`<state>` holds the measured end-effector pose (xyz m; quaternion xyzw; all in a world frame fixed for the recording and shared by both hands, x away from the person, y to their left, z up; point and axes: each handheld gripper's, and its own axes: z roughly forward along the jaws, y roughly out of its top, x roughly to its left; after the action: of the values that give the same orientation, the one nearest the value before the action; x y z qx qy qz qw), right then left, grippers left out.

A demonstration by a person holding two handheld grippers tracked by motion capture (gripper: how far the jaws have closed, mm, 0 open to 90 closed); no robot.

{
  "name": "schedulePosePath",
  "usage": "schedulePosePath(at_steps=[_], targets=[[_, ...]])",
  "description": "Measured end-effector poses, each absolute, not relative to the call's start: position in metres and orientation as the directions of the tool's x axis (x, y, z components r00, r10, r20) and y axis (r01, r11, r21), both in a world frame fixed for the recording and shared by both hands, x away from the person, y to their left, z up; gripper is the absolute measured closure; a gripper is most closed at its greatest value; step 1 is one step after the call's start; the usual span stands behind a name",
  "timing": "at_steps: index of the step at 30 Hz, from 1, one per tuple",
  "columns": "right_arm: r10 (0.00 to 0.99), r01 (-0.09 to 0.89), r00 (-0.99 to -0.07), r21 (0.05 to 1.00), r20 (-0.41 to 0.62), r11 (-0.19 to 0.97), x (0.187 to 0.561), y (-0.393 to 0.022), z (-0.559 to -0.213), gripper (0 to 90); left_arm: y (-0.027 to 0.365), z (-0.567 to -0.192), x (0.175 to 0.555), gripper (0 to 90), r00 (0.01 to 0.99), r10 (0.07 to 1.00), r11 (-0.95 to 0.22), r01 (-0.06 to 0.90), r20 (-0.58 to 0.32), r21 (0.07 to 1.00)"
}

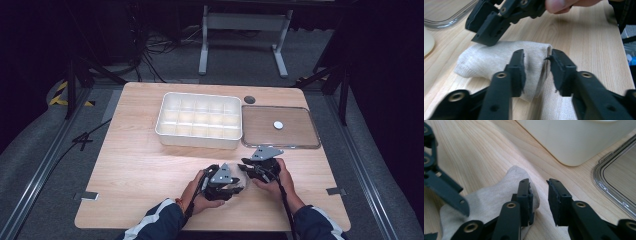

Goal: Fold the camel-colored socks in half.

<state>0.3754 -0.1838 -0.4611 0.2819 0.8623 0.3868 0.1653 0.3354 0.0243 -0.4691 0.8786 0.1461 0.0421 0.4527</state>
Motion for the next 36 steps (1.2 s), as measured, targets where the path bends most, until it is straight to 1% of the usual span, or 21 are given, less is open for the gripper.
schedulePosePath(at_steps=[3,5,6,8,9,11,14,17,19,20,22,23,24,25,27,29,30,34,36], targets=[[0.616,0.356,-0.785,0.768,-0.063,0.532,0.373,-0.184,-0.458,65.6,0.028,-0.466,0.335,53.2,0.951,0.302,-0.534,0.219,-0.057,0.817],[0.613,0.355,-0.788,0.770,-0.058,0.530,0.373,-0.184,-0.456,63.9,0.029,-0.464,0.336,53.0,0.952,0.299,-0.530,0.223,-0.066,0.818],[0.609,0.361,-0.793,0.778,-0.035,0.515,0.371,-0.183,-0.452,59.1,0.031,-0.463,0.335,51.3,0.955,0.292,-0.544,0.211,-0.053,0.812],[0.609,0.358,-0.792,0.781,-0.035,0.511,0.370,-0.183,-0.450,58.0,0.031,-0.463,0.335,51.1,0.958,0.284,-0.548,0.203,-0.047,0.811],[0.611,0.354,-0.791,0.792,-0.030,0.498,0.368,-0.184,-0.446,55.8,0.031,-0.463,0.334,49.2,0.957,0.287,-0.550,0.207,-0.050,0.809],[0.611,0.358,-0.791,0.798,-0.017,0.485,0.367,-0.184,-0.443,54.5,0.033,-0.460,0.333,47.2,0.957,0.287,-0.551,0.200,-0.041,0.810],[0.605,0.366,-0.796,0.787,-0.012,0.497,0.366,-0.182,-0.444,51.4,0.037,-0.456,0.332,43.7,0.951,0.307,-0.550,0.213,-0.042,0.807],[0.595,0.374,-0.804,0.771,-0.008,0.515,0.365,-0.179,-0.446,48.8,0.046,-0.448,0.332,35.9,0.944,0.329,-0.546,0.224,-0.039,0.807],[0.594,0.379,-0.804,0.769,-0.001,0.515,0.364,-0.179,-0.447,46.2,0.053,-0.442,0.330,29.6,0.943,0.334,-0.568,0.204,-0.003,0.797],[0.596,0.389,-0.803,0.763,0.006,0.516,0.363,-0.178,-0.448,43.4,0.058,-0.439,0.329,28.4,0.941,0.338,-0.571,0.205,0.000,0.795],[0.594,0.403,-0.804,0.750,0.016,0.525,0.363,-0.178,-0.450,40.6,0.067,-0.435,0.326,24.8,0.937,0.349,-0.577,0.208,0.008,0.790],[0.589,0.402,-0.808,0.744,0.014,0.534,0.362,-0.178,-0.451,39.3,0.075,-0.434,0.324,24.5,0.933,0.360,-0.586,0.208,0.021,0.783],[0.589,0.402,-0.808,0.744,0.014,0.534,0.362,-0.178,-0.451,39.3,0.075,-0.434,0.324,24.4,0.933,0.360,-0.586,0.208,0.021,0.783],[0.591,0.410,-0.806,0.740,0.021,0.533,0.362,-0.178,-0.451,36.8,0.081,-0.433,0.323,24.4,0.930,0.367,-0.596,0.214,0.025,0.774],[0.593,0.432,-0.804,0.729,0.044,0.531,0.363,-0.180,-0.454,33.7,0.095,-0.436,0.322,24.3,0.919,0.393,-0.610,0.238,0.027,0.756],[0.590,0.443,-0.806,0.711,0.048,0.546,0.365,-0.180,-0.459,32.5,0.109,-0.439,0.321,24.3,0.911,0.412,-0.622,0.259,0.028,0.739],[0.590,0.452,-0.805,0.705,0.059,0.546,0.366,-0.181,-0.462,31.5,0.115,-0.441,0.320,24.2,0.902,0.432,-0.616,0.284,0.014,0.735],[0.587,0.511,-0.795,0.692,0.154,0.510,0.375,-0.188,-0.469,26.4,0.142,-0.449,0.317,22.4,0.887,0.461,-0.640,0.320,0.016,0.699],[0.577,0.550,-0.786,0.680,0.223,0.486,0.380,-0.192,-0.474,26.8,0.151,-0.453,0.316,21.5,0.878,0.478,-0.646,0.336,0.020,0.685]])
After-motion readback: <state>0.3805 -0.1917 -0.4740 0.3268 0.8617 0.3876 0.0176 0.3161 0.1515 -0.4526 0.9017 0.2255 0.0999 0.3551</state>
